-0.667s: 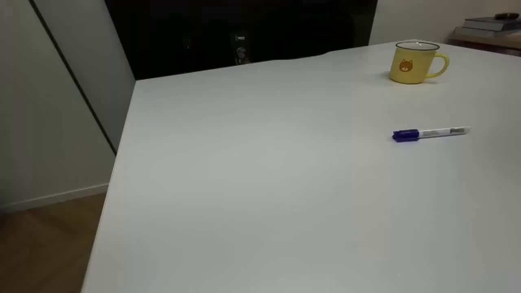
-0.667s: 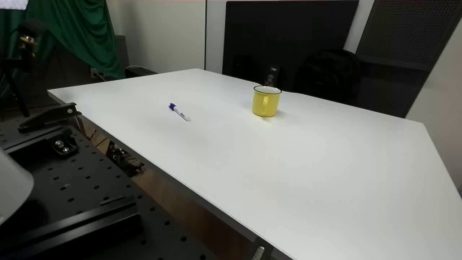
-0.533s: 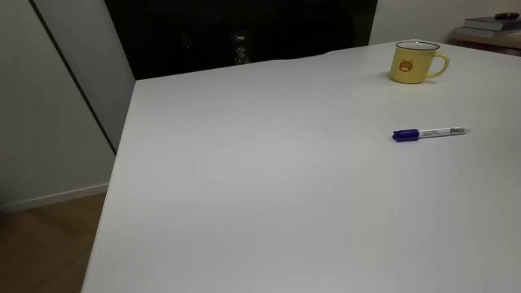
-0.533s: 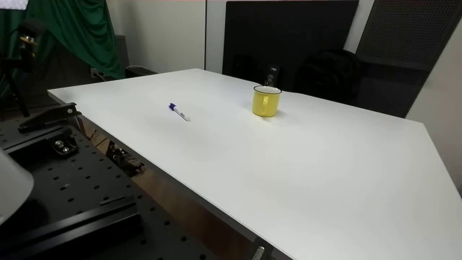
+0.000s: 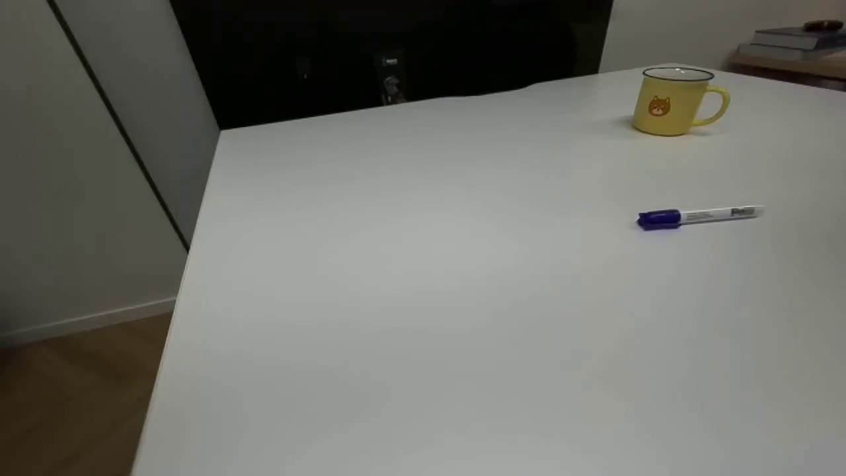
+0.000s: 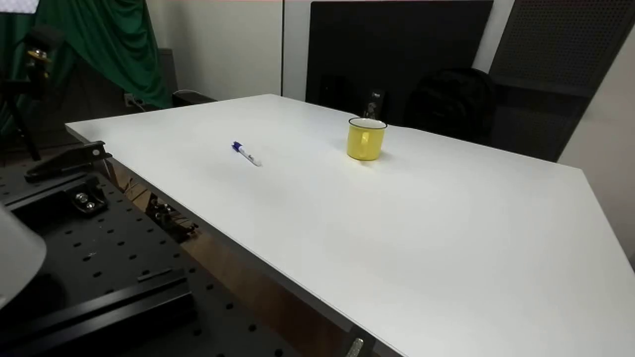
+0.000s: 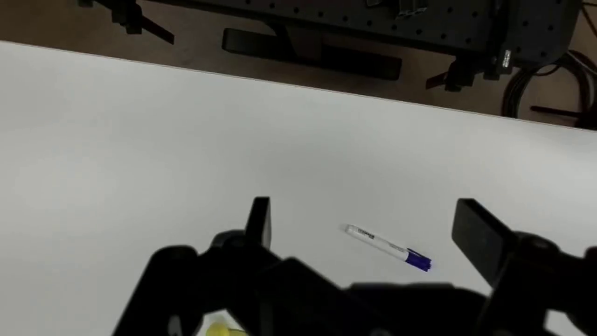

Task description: Put the blue marker in the yellow mug

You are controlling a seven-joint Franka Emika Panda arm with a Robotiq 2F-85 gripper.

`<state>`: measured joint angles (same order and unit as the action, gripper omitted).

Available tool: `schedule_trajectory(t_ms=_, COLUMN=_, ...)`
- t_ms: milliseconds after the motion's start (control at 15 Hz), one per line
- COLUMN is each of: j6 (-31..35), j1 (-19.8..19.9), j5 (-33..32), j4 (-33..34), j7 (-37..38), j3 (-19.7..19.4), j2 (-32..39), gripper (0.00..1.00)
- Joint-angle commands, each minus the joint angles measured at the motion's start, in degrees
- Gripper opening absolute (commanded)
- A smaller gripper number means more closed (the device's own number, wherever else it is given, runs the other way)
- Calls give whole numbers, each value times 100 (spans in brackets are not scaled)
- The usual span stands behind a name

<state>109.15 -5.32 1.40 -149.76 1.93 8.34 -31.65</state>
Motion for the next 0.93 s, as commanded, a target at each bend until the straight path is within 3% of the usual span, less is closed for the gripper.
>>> schedule_trajectory(t_ms=0, j6=210, j1=-290, j5=-177, j4=21, j7=-939, j3=-173, j2=196, gripper=100)
schedule_trajectory(t_ms=600, j6=1750, j1=-613, j5=-930, j4=-165, j7=-3381, j3=-488, j2=739, gripper=100)
schedule_trajectory(t_ms=867, j6=2473, j1=-817, j5=-799, j4=-255, j7=-4716, j3=-767, j2=889, gripper=100)
